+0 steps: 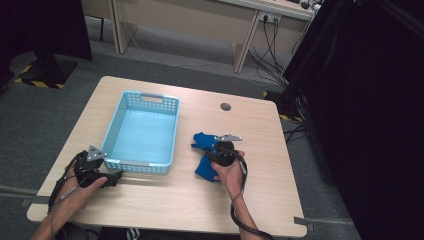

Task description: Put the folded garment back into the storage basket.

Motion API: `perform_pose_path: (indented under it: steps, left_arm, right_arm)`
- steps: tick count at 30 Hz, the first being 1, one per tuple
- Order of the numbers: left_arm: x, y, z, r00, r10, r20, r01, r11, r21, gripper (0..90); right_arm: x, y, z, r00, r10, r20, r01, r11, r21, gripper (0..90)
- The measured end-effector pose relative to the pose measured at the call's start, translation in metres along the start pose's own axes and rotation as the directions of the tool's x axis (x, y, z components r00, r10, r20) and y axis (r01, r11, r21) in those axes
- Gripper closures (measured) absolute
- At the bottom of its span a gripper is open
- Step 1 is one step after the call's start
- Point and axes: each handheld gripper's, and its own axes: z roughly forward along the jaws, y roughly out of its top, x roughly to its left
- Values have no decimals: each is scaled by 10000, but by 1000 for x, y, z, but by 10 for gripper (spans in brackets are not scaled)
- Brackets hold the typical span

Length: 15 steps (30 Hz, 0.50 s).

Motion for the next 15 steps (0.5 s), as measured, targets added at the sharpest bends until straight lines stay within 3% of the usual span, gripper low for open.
perform_pose_path:
  steps: [15]
  left_arm:
    - [0,0,0,10000,-2,0,2,10000,-1,0]
  right_arm:
    - [8,31,-21,9997,122,-234,-140,9968,-782,666]
